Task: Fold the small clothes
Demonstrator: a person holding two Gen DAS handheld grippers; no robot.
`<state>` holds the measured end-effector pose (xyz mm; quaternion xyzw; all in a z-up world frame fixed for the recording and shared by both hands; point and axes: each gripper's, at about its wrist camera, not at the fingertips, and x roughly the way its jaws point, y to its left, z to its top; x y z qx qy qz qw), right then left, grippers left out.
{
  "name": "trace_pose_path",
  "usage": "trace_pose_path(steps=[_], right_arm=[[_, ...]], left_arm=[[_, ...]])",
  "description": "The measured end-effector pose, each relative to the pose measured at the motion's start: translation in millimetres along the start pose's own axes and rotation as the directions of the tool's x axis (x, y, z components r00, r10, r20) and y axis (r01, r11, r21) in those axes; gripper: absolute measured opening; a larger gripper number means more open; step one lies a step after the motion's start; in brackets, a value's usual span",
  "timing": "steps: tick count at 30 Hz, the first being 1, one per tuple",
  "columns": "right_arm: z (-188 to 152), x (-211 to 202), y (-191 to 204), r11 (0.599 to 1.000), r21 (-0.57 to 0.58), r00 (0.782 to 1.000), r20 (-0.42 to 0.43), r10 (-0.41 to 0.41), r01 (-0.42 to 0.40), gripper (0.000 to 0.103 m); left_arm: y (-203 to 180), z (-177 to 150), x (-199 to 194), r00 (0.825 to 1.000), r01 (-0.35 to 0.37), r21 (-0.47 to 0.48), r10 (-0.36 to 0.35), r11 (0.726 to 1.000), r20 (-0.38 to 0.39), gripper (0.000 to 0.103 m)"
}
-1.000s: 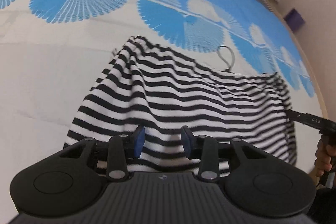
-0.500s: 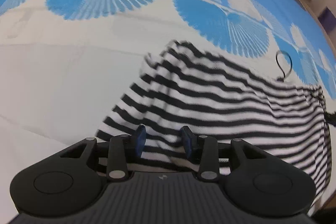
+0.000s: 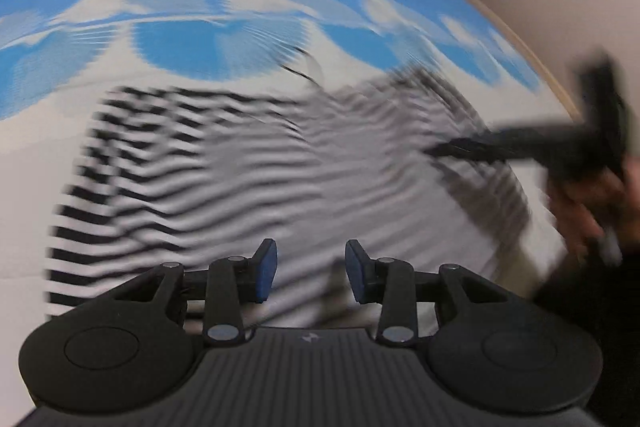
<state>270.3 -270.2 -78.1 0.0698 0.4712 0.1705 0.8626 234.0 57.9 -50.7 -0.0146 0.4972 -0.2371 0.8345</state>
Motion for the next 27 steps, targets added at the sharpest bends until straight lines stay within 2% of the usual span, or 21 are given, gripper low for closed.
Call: trace_pose_path(steps=[2,3,5,7,10,12,14,15,17,18,20,21,24,26,27], right_arm=[[-2.0,21.8,4.1,0.999,-0.015,0.997,-0.061,-0.046,0.045,0.037],[-2.8,33.1,5.3,0.997,-0.02,0.993,-0.084,-0.077,0.076,0.037],[-4.9,48.2,6.4,0.992,-0.016,0.986,-0.109,-0.122,0.121,0.037],[-7.1,50.9,12.1,0.988,-0.03,0.983,-0.099,-0.152,0.15,0.037],[-9.1,32.4,18.6,0.984,-0.044,0.981,-0.08,-0.174,0.171,0.037],[-11.8,10.4,16.0,0.988,-0.022,0.987,-0.045,-0.157,0.156,0.037],[-18.2,-15.2,8.5,0.989,0.009,0.989,-0.003,-0.146,0.146,0.038],[-22.8,-23.5,2.5,0.988,0.029,0.989,0.0,-0.149,0.149,0.04],[-39.2,-32.4,-14.1,0.982,0.072,0.984,-0.042,-0.17,0.173,0.043],[-48.8,-29.7,-22.8,0.976,0.08,0.977,-0.095,-0.193,0.2,0.044],[-68.4,-22.4,-38.6,0.956,0.066,0.943,-0.195,-0.268,0.285,0.044],[-76.1,-23.8,-45.3,0.95,0.066,0.935,-0.208,-0.287,0.306,0.043],[-83.3,-45.9,-56.8,0.95,0.112,0.95,-0.15,-0.275,0.293,0.043],[-91.5,-49.7,-65.4,0.939,0.128,0.94,-0.172,-0.296,0.319,0.044],[-94.9,-47.1,-68.5,0.935,0.126,0.932,-0.192,-0.306,0.333,0.052]], left_arm=[[-18.0,-11.4,11.9,0.999,0.023,0.074,-0.021,0.997,-0.026,0.043],[-23.3,-17.0,22.4,0.999,0.009,0.105,-0.004,0.994,-0.048,0.043],[-30.1,-30.8,45.9,0.992,-0.063,0.179,0.081,0.982,-0.094,0.042],[-35.0,-33.2,46.7,0.992,-0.079,0.217,0.098,0.973,-0.081,0.042],[-25.8,-29.8,19.8,0.996,-0.081,0.13,0.085,0.988,-0.025,0.042],[-13.8,-31.3,1.3,0.996,-0.089,0.062,0.088,0.994,0.011,0.042],[8.0,-35.7,-6.8,0.993,-0.118,-0.026,0.118,0.993,0.0,0.042],[21.9,-41.5,-3.4,0.988,-0.149,-0.07,0.146,0.986,-0.039,0.042],[45.4,-54.3,10.4,0.969,-0.221,-0.125,0.204,0.967,-0.139,0.043],[56.2,-60.1,12.5,0.967,-0.224,-0.155,0.2,0.962,-0.157,0.043],[62.2,-61.6,4.4,0.978,-0.192,-0.192,0.17,0.963,-0.125,0.042],[61.8,-62.3,-2.9,0.979,-0.195,-0.186,0.178,0.963,-0.102,0.042],[66.1,-68.2,-18.7,0.978,-0.207,-0.193,0.198,0.959,-0.069,0.042],[77.0,-73.7,-15.0,0.973,-0.223,-0.223,0.202,0.949,-0.113,0.042],[80.5,-76.1,-11.4,0.966,-0.244,-0.227,0.216,0.943,-0.142,0.042]])
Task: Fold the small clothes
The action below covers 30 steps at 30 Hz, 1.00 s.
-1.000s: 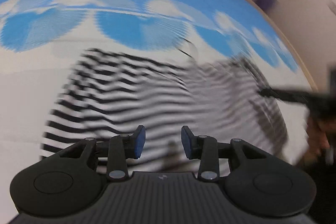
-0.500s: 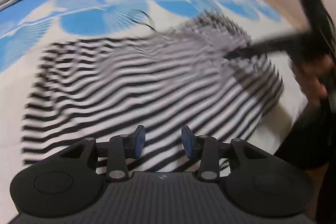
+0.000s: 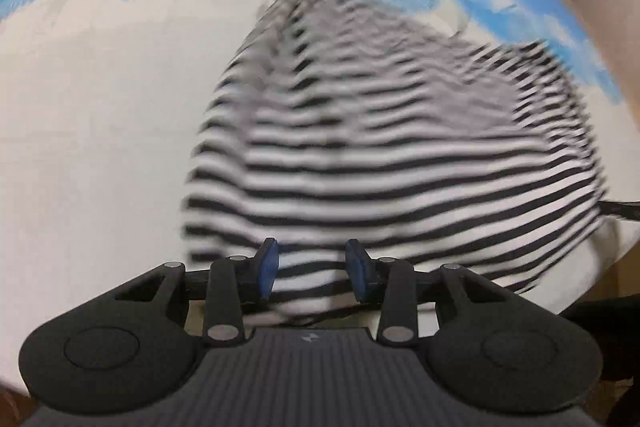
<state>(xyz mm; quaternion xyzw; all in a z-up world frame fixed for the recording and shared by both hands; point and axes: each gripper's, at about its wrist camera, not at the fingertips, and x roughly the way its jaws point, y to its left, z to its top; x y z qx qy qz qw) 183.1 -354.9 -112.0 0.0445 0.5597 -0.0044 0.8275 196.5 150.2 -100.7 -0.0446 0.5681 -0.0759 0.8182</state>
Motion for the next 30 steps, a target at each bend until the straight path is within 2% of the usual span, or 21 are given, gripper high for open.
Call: trace_pose_path(steps=[1,4,7,10,13,15,18,21,24,26,28,30], right_arm=[[-2.4,2.4,-2.5,1.0,0.004,1.0,-0.009,-0.01,0.01,0.056],[-0.7,-5.8,-4.8,0.999,0.033,1.0,0.013,-0.02,0.02,0.054],[-0.1,-38.3,2.2,0.997,0.074,0.992,0.124,-0.021,0.012,0.052],[-5.0,-83.7,13.4,0.993,0.091,0.959,0.281,0.048,-0.077,0.052],[-15.5,-110.5,26.3,0.985,0.084,0.915,0.39,0.106,-0.15,0.052],[-23.1,-113.1,32.9,0.981,0.086,0.901,0.416,0.124,-0.175,0.052],[-26.6,-100.7,40.1,0.98,0.099,0.91,0.396,0.119,-0.172,0.052],[-25.9,-92.8,42.8,0.984,0.083,0.915,0.388,0.114,-0.158,0.052],[-28.3,-82.0,43.0,0.988,0.07,0.928,0.358,0.105,-0.139,0.052],[-27.4,-77.1,38.9,0.987,0.084,0.935,0.34,0.103,-0.139,0.052],[-27.7,-78.4,32.9,0.982,0.105,0.932,0.344,0.115,-0.159,0.052],[-27.3,-79.1,28.6,0.979,0.116,0.93,0.347,0.118,-0.167,0.052]], left_arm=[[3.1,-1.2,0.7,1.0,-0.015,-0.011,0.015,1.0,-0.004,0.042],[5.5,-2.6,-19.2,0.998,0.005,-0.066,-0.002,0.998,0.056,0.042],[0.3,-4.4,-52.7,0.985,0.045,-0.084,-0.03,0.995,0.17,0.042],[-2.3,-14.7,-76.1,0.966,0.073,-0.105,-0.044,0.992,0.254,0.042],[0.5,-32.6,-83.0,0.959,0.081,-0.164,-0.032,0.983,0.282,0.038],[1.6,-41.5,-79.3,0.96,0.076,-0.194,-0.018,0.978,0.281,0.031],[0.6,-52.5,-70.1,0.966,0.059,-0.233,0.004,0.971,0.26,0.031],[3.8,-57.3,-66.1,0.966,0.089,-0.28,-0.015,0.956,0.257,0.031],[13.2,-56.4,-54.1,0.97,0.133,-0.35,-0.049,0.927,0.239,0.031],[22.8,-57.2,-44.0,0.975,0.158,-0.425,-0.072,0.891,0.211,0.037],[34.5,-58.5,-28.1,0.981,0.179,-0.512,-0.11,0.84,0.162,0.056],[42.8,-60.6,-13.4,0.983,0.185,-0.584,-0.143,0.79,0.116,0.063]])
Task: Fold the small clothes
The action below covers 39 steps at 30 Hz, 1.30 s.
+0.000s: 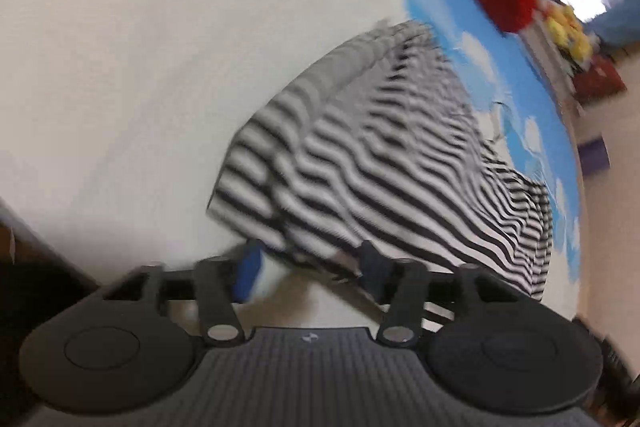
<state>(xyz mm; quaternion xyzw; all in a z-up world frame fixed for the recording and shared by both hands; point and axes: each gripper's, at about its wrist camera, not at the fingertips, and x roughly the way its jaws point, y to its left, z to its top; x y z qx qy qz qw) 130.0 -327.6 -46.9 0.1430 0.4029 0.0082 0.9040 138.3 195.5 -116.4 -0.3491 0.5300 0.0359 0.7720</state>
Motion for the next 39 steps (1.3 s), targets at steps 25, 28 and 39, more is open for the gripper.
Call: trace_pose_path(steps=[25,28,39], right_arm=[[-1.7,2.8,-12.5,0.996,0.028,0.996,-0.002,-0.089,0.089,0.052],[-0.1,3.6,-11.4,0.996,0.026,0.996,0.002,-0.089,0.089,0.052],[7.8,1.1,-13.9,0.997,0.033,0.997,0.015,-0.077,0.076,0.052]], left_arm=[[-16.6,14.6,-20.0,0.972,-0.061,0.073,0.043,0.995,0.232,0.012],[-12.9,14.4,-32.1,0.957,-0.134,0.074,0.109,0.988,0.27,0.012],[-69.4,-6.8,-48.4,0.892,-0.357,0.264,0.244,0.896,0.38,0.012]])
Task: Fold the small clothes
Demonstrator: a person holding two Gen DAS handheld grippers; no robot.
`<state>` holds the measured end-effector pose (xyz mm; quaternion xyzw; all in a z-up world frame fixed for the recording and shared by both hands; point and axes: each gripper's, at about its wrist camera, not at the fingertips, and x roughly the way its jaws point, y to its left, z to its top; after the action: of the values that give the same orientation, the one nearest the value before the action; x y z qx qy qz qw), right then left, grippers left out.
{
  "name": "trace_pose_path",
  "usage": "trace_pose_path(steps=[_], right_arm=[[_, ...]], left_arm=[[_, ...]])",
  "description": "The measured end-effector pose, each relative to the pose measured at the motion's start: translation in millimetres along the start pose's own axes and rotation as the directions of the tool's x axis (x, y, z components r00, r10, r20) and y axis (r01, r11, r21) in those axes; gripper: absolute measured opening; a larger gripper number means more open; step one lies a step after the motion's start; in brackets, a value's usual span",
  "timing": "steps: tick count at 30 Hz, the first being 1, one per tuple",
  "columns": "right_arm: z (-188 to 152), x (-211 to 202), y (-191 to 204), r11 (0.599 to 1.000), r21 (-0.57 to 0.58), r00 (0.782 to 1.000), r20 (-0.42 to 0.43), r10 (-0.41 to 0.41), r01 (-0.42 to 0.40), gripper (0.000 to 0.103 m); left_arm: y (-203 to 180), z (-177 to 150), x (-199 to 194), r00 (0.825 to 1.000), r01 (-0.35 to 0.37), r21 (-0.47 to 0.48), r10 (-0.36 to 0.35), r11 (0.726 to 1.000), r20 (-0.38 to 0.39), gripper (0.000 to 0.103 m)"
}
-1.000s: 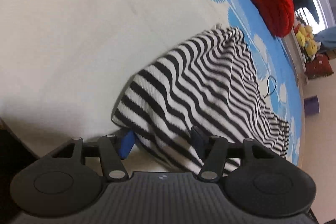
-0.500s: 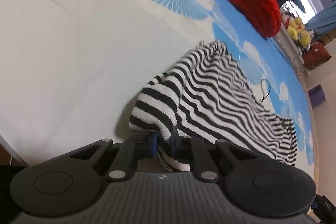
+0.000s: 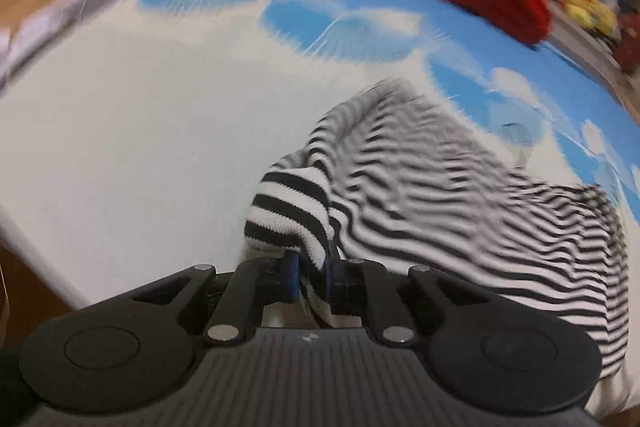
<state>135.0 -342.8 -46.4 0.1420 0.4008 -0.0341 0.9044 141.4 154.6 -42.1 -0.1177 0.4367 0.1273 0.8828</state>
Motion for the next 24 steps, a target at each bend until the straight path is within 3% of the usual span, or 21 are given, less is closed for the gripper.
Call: trace_pose_path(steps=[4,6,8,10,13,15,17,18,19,20,22,24], right_arm=[[6.7,-3.8,-10.6,0.999,0.035,1.0,0.006,0.002,-0.003,0.052],[11.0,-8.0,-16.2,0.999,0.051,1.0,0.025,0.006,-0.007,0.052],[14.7,-12.6,-21.9,0.998,0.059,0.999,0.05,-0.003,0.0,0.051],[20.6,-20.0,-31.5,0.997,0.071,0.995,0.091,-0.028,0.022,0.04],[32.8,-31.2,-51.6,0.992,0.113,0.985,0.159,-0.066,0.048,0.038],[42.2,-35.6,-67.5,0.988,0.143,0.978,0.186,-0.091,0.065,0.038],[52.1,-35.2,-79.2,0.987,0.15,0.978,0.192,-0.08,0.051,0.038],[57.1,-33.5,-83.0,0.99,0.133,0.979,0.195,-0.063,0.037,0.039],[61.0,-30.7,-83.6,0.994,0.106,0.979,0.196,-0.05,0.03,0.039],[64.2,-27.1,-83.5,0.997,0.079,0.981,0.192,-0.037,0.022,0.039],[69.6,-14.5,-80.8,0.999,0.025,0.987,0.159,0.029,-0.033,0.04],[71.4,2.1,-76.5,0.994,0.014,0.99,0.094,0.106,-0.107,0.04]], left_arm=[[-70.8,7.8,-42.0,0.981,0.116,0.157,-0.137,0.981,0.134,0.011],[-111.7,6.8,-55.7,0.962,0.197,0.2,-0.229,0.96,0.151,0.011],[-161.7,1.6,-64.4,0.937,0.28,0.268,-0.323,0.922,0.136,0.008],[-213.4,-11.1,-67.8,0.904,0.369,0.333,-0.419,0.868,0.089,0.005],[-290.2,-47.5,-69.2,0.849,0.469,0.455,-0.529,0.757,0.004,0.004],[-330.0,-76.3,-56.2,0.809,0.554,0.493,-0.574,0.671,-0.126,0.005],[-355.0,-101.3,-34.5,0.757,0.645,0.475,-0.582,0.599,-0.296,0.009],[-360.5,-110.4,-27.8,0.757,0.65,0.477,-0.561,0.592,-0.335,0.009],[-359.6,-114.3,-27.6,0.766,0.639,0.488,-0.547,0.594,-0.338,0.01],[-353.0,-114.8,-30.7,0.764,0.64,0.496,-0.555,0.587,-0.328,0.012],[-328.3,-108.6,-40.3,0.747,0.655,0.483,-0.595,0.581,-0.296,0.037],[-294.8,-95.2,-48.8,0.767,0.626,0.469,-0.603,0.623,-0.221,0.043]])
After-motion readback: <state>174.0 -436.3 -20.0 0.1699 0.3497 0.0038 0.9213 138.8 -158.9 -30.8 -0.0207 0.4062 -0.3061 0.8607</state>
